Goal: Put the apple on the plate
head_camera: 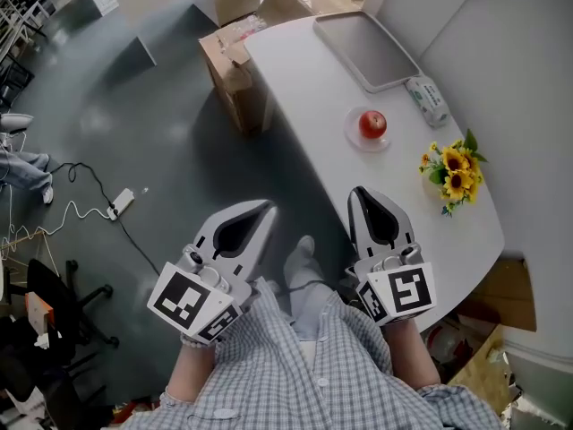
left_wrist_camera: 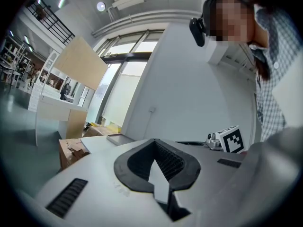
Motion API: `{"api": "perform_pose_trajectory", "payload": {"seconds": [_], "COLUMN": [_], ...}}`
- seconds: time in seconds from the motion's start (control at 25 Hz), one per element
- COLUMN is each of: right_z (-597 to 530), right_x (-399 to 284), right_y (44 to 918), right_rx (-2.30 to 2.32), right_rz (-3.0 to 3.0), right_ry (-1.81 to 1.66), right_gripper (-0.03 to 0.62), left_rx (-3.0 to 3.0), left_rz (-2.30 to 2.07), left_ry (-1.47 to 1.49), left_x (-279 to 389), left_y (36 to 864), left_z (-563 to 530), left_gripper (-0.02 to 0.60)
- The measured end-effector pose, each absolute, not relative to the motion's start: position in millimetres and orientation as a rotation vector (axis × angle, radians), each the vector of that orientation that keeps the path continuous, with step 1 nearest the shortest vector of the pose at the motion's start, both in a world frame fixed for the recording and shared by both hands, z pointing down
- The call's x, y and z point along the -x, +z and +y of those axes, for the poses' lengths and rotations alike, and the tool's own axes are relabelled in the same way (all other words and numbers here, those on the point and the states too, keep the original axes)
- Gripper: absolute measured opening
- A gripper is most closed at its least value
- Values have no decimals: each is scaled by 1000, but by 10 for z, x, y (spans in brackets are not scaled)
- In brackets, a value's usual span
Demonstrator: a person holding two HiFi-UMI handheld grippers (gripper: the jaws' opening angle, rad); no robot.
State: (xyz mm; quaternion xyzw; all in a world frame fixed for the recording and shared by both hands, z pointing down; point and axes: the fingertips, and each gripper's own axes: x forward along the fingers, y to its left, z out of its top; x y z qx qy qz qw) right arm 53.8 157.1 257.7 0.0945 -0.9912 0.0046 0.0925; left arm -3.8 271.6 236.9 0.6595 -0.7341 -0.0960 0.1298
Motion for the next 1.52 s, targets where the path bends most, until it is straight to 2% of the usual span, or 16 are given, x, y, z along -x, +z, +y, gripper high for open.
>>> {"api": "perform_pose_trajectory", "payload": {"seconds": [0.44, 0.8, 1.2, 1.52], "right_z": [572, -290, -663, -907], "right_x": [-425, -806, -918, -672], "right_y": [2606, 2687, 2970, 3370], "right_rx": [-376, -616, -857, -1114], "right_rz": [-2917, -2907, -2791, -2685], "right_ry": [54, 250, 217, 478], "right_gripper": [28, 29, 28, 29], "left_rx": [-1990, -2052, -2098, -2218], "left_rz": [-2049, -1875, -1718, -1451], "left_ry": [-235, -190, -41, 110], "left_x": [246, 178, 421, 768], "left_y": [2384, 2600, 2961, 3347], "left_z": [1564, 663, 172, -396], "left_gripper": [8, 8, 8, 8]}}
